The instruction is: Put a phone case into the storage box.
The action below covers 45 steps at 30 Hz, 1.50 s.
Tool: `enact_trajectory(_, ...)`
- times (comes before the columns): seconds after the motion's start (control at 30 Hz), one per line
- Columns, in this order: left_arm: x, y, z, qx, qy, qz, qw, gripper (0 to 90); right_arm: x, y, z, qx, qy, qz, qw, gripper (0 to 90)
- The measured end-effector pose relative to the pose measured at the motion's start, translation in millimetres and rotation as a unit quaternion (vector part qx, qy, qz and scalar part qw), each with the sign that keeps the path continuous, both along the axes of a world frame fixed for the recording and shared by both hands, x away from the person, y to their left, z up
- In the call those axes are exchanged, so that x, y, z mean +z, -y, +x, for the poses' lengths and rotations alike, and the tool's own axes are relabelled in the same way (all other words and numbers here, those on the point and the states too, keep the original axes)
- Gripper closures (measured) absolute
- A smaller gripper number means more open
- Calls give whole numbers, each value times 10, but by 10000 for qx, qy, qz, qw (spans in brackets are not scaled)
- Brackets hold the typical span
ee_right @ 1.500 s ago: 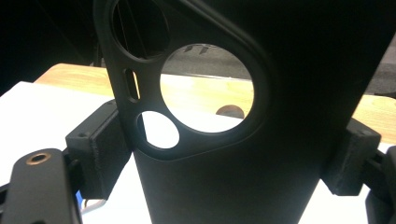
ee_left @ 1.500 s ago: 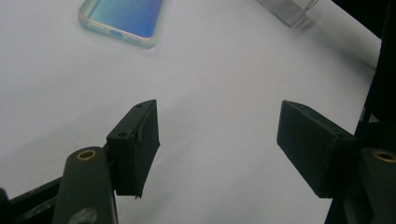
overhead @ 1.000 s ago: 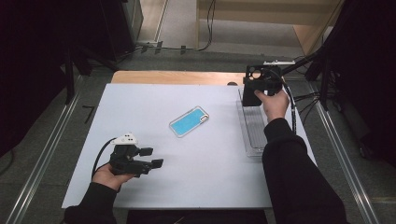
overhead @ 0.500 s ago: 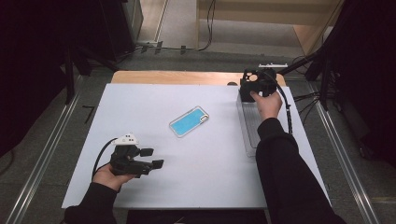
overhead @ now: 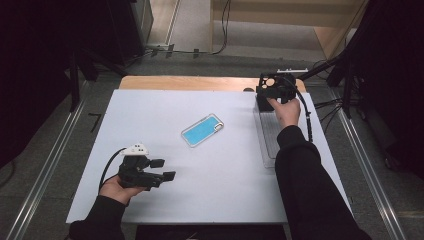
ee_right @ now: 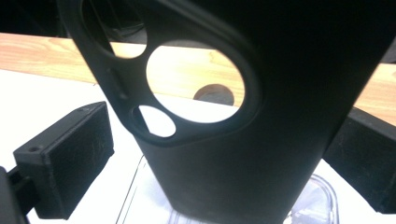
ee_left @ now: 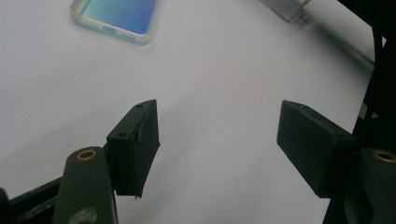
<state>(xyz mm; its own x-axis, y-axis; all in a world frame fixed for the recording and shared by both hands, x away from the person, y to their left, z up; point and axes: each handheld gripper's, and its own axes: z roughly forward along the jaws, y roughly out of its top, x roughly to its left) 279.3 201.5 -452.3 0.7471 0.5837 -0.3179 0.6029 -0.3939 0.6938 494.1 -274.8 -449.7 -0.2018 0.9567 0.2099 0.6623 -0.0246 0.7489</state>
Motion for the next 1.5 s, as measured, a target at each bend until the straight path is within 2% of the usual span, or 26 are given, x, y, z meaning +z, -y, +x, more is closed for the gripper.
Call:
enact_trajectory(0.17,-1,3,4,-3,-5,18,10000,300,46,-10,-46,115,-50,-50,9999,0)
enact_trajectory(0.3,-2,9,5,-9,-11,10,10000,300,103,7,-93,126,-68,15,9999,0)
enact_trajectory(0.47,-4,8,15,28,-9,-23,10000,299,154,42,-168,132,-215,82,9996,0)
enact_trajectory(0.83,-7,34,44,-3,-15,-9,10000,300,264,46,-457,403,-303,209,9985,0)
enact_trajectory(1.07,-6,42,68,-22,-36,-18,10000,299,315,-59,-682,792,-310,324,9959,0)
enact_trajectory(1.23,9,43,81,-14,-25,3,10000,300,332,-140,-831,1067,-222,372,9933,0)
enact_trajectory(1.43,20,34,109,-29,-26,-44,10000,300,355,-205,-1017,1367,-209,408,9896,0)
enact_trajectory(1.5,24,34,119,-29,-35,-49,10000,300,348,-226,-1070,1529,-275,457,9868,0)
